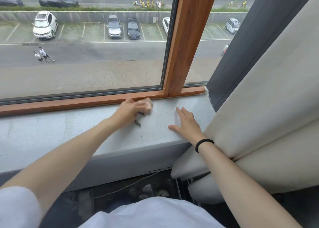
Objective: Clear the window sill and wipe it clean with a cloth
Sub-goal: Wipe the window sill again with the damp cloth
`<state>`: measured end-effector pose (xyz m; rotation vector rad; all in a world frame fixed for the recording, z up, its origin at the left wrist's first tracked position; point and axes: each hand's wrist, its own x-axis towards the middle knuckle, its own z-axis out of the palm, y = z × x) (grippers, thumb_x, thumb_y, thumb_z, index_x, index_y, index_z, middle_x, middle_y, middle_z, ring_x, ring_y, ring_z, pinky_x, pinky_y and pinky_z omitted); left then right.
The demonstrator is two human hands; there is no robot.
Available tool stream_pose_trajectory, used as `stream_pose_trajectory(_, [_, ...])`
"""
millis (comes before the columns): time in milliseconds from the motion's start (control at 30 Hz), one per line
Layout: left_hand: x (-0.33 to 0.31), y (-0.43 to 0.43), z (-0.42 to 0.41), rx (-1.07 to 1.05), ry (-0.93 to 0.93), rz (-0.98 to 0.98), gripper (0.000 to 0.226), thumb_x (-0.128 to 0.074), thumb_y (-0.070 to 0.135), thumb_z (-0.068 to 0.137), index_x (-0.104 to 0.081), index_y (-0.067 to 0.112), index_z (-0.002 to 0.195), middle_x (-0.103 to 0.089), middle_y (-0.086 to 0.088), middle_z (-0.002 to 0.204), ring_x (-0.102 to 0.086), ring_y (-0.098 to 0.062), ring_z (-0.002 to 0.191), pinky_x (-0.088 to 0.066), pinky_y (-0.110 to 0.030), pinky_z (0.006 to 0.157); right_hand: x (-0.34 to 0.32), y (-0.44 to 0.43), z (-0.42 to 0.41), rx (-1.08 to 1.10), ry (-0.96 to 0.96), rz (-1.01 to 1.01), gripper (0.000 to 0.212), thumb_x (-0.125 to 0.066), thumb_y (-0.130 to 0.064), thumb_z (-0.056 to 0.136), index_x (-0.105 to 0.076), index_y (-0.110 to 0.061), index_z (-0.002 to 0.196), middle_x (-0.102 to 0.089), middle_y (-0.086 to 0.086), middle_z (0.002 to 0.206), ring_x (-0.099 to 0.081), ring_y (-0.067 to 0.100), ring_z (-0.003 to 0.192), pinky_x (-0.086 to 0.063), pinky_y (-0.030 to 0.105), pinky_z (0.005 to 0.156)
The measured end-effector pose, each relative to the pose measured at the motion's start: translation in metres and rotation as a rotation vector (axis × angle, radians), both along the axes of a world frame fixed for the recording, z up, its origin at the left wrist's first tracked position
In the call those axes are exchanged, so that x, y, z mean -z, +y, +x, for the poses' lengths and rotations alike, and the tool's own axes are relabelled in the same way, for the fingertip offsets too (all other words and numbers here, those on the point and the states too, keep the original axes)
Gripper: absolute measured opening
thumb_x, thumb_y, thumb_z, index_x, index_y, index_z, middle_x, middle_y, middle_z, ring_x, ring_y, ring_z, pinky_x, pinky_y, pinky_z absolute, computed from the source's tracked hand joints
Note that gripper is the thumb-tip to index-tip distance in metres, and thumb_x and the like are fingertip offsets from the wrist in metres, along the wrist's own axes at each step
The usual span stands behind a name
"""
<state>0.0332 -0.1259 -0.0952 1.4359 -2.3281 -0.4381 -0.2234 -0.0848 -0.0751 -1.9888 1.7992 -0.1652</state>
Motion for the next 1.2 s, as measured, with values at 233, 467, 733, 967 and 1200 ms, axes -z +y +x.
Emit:
stream_pose_trajectory(233, [0.018, 0.05, -0.024, 0.255, 0.03, -0.093, 0.051, -0.055, -0.005, 0.082, -0.065, 0.03, 0.119, -0.054, 0.009, 0.135, -0.048, -0.019, 0.09, -0.039, -0.031, 0.076, 0.009, 0.003, -0.005, -0.094, 0.154, 0.032, 0.068, -0.033, -0.049, 0.097, -0.004, -0.022, 0.152, 0.005, 0.009, 0.158, 0.006, 0.023, 0.145, -0.002, 0.035, 0.117])
stream_pose_trajectory(467, [0.01, 0.027, -0.007, -0.071, 0.027, -0.034, 0.057, -0.052, -0.008, 0.078, -0.068, 0.036, 0.112, -0.061, 0.012, 0.125, -0.038, -0.022, 0.085, -0.043, -0.043, 0.078, 0.011, 0.004, -0.003, -0.098, 0.196, 0.095, 0.074, -0.029, -0.055, 0.095, 0.006, -0.023, 0.151, 0.017, 0.008, 0.157, 0.019, 0.021, 0.144, 0.01, 0.035, 0.116])
stream_pose_trajectory(733, [0.006, 0.016, 0.019, -0.222, 0.105, 0.084, 0.058, -0.05, -0.007, 0.086, -0.057, 0.037, 0.123, -0.053, 0.011, 0.134, -0.037, -0.023, 0.091, -0.037, -0.033, 0.086, 0.014, 0.003, -0.001, -0.111, 0.198, 0.082, 0.074, -0.029, -0.057, 0.094, 0.004, -0.023, 0.151, 0.016, 0.009, 0.157, 0.018, 0.021, 0.144, 0.009, 0.037, 0.116])
stream_pose_trajectory(967, [0.025, 0.088, -0.025, 0.099, 0.02, -0.128, 0.058, -0.059, -0.008, 0.076, -0.063, 0.033, 0.117, -0.059, 0.007, 0.13, -0.042, -0.023, 0.084, -0.044, -0.037, 0.07, 0.016, 0.001, 0.0, -0.118, 0.217, 0.067, 0.073, -0.028, -0.056, 0.095, 0.004, -0.022, 0.151, 0.016, 0.01, 0.157, 0.018, 0.022, 0.144, 0.009, 0.038, 0.115])
stream_pose_trajectory(1200, [0.008, 0.042, 0.014, -0.482, 0.053, -0.025, 0.046, -0.056, 0.004, 0.086, -0.063, 0.037, 0.118, -0.055, 0.018, 0.127, -0.033, -0.018, 0.085, -0.04, -0.034, 0.083, 0.021, 0.002, -0.001, -0.123, 0.215, 0.06, 0.074, -0.025, -0.057, 0.095, 0.005, -0.021, 0.151, 0.017, 0.011, 0.156, 0.019, 0.023, 0.144, 0.011, 0.039, 0.116])
